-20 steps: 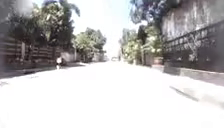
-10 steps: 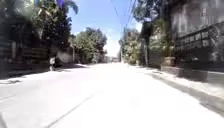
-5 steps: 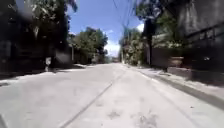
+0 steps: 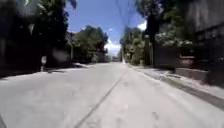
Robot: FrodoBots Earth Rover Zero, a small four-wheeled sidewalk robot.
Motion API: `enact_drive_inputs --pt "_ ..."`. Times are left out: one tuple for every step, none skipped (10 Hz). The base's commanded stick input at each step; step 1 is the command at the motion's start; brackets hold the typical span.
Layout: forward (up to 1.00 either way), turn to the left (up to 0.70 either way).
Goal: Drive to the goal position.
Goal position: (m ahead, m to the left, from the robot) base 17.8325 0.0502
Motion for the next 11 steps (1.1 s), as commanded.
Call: enact_drive_inputs --pt "1.0 0.01" --pt "1.0 0.01" --pt "1.0 0.01" --pt "1.0 -0.16" --pt "1.0 -0.31" --pt "1.0 -0.4" --pt "1.0 -0.4" --pt "1.0 -0.37" --pt "1.0 -0.12" --pt "1.0 0.0" --pt "1.0 0.0"
